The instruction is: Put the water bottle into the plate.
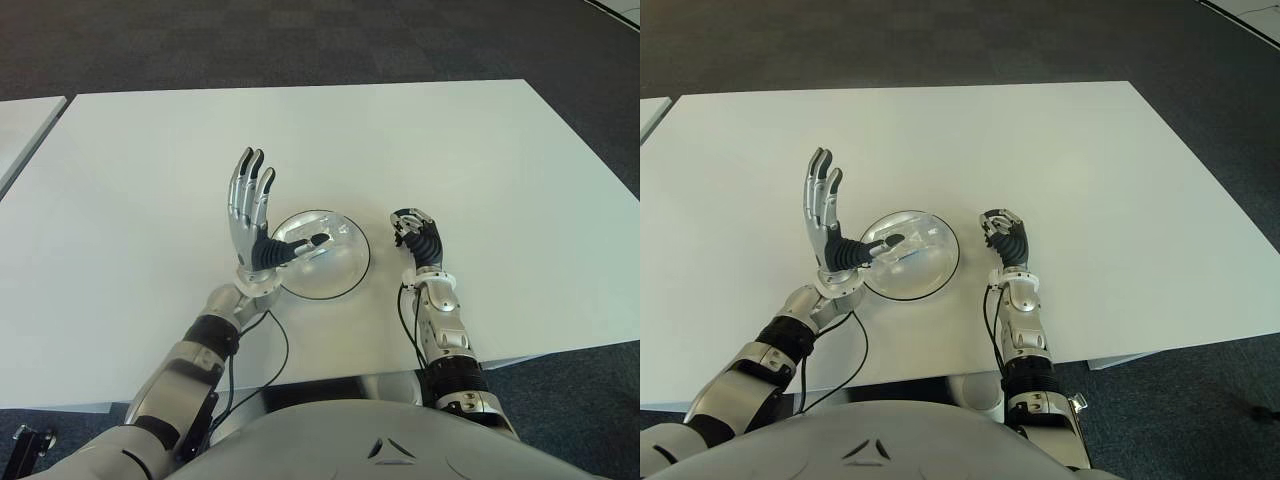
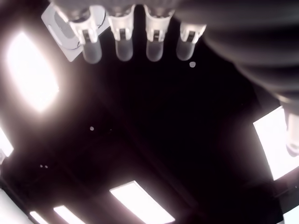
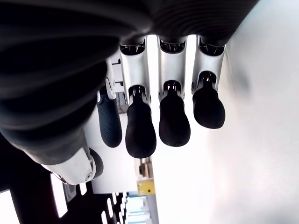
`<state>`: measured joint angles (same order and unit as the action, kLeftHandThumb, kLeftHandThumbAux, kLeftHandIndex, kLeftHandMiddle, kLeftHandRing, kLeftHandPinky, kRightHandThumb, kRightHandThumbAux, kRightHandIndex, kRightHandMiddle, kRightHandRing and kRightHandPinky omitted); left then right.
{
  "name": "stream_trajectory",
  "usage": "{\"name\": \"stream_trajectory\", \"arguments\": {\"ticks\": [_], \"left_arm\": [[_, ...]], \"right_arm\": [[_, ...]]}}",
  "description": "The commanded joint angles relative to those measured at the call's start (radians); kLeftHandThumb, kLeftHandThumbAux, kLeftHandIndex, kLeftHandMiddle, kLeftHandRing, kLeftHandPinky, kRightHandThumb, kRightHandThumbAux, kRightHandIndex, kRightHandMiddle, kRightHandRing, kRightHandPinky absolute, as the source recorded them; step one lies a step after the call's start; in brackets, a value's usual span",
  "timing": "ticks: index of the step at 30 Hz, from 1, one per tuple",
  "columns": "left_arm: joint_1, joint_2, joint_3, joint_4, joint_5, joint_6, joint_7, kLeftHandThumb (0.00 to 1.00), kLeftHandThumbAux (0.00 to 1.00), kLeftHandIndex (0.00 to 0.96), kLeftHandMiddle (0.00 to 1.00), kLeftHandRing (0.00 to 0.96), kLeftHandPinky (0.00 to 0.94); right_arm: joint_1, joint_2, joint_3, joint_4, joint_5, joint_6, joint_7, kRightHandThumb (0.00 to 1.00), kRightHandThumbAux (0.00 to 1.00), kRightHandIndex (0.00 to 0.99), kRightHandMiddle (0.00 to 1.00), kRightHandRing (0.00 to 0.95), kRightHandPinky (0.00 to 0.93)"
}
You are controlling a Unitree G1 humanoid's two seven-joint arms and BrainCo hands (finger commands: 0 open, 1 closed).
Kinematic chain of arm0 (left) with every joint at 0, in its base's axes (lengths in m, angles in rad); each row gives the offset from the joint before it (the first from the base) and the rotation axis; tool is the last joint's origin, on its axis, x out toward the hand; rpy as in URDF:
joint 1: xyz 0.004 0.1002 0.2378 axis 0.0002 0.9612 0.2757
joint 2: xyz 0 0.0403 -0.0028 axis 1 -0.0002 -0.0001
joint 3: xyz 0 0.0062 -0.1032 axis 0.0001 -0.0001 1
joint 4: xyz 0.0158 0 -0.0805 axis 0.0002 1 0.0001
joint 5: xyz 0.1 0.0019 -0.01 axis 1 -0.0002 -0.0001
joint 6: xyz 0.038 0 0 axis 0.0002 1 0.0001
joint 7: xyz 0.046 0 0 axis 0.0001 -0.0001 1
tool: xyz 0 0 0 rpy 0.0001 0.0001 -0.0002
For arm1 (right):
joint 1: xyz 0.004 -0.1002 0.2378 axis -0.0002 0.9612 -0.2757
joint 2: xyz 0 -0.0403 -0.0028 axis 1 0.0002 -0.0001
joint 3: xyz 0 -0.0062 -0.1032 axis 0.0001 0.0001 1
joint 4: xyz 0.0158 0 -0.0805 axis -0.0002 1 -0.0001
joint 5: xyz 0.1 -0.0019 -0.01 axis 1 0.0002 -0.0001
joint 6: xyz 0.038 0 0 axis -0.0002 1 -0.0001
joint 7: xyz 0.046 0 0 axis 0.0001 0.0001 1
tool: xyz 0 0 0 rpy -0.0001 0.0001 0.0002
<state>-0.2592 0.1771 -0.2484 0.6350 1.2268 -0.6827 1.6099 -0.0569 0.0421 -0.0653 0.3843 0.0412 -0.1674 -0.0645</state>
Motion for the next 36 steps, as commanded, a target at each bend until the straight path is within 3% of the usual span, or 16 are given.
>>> {"name": "stream_trajectory", "arguments": {"ticks": [1,8,12,19,23,25,36], "left_arm": [[0.046,-0.037,0.027,0.0,-0.009,0.0,0.005,0.0,0.476,0.0,0.0,0.0,0.0],[0.067,-0.037,0.04,0.125,-0.173,-0.122,0.005,0.0,0.462,0.0,0.0,0.0,0.0],[0.086,-0.067,0.064,0.191,-0.364,-0.168,-0.127,0.0,0.452,0.0,0.0,0.0,0.0],[0.145,-0.134,0.151,0.138,-0.722,-0.095,-0.474,0.0,0.479,0.0,0.0,0.0,0.0],[0.149,-0.142,0.22,0.136,-0.919,-0.07,-0.649,0.0,0.566,0.0,0.0,0.0,0.0],[0.146,-0.146,0.256,0.152,-1.027,-0.066,-0.754,0.0,0.626,0.008,0.009,0.006,0.049],[0.203,-0.152,0.357,0.12,-1.26,-0.046,-1.035,0.039,0.814,0.11,0.112,0.119,0.211]], "right_arm": [[0.055,0.007,-0.005,0.056,-0.002,0.077,-0.012,0.704,0.729,0.437,0.749,0.733,0.734],[0.057,0.005,-0.005,0.052,0.002,0.078,-0.007,0.704,0.729,0.437,0.748,0.73,0.727],[0.057,0.001,-0.004,0.056,-0.001,0.071,-0.004,0.704,0.729,0.437,0.746,0.727,0.726],[0.054,-0.003,-0.001,0.062,-0.004,0.064,-0.003,0.705,0.729,0.438,0.748,0.728,0.725],[0.051,-0.004,-0.001,0.066,-0.004,0.061,-0.002,0.705,0.728,0.438,0.749,0.729,0.726],[0.05,-0.005,0.0,0.067,-0.005,0.06,-0.003,0.705,0.728,0.438,0.75,0.73,0.728],[0.044,-0.006,0.0,0.074,-0.009,0.061,-0.01,0.705,0.728,0.438,0.752,0.733,0.727]]}}
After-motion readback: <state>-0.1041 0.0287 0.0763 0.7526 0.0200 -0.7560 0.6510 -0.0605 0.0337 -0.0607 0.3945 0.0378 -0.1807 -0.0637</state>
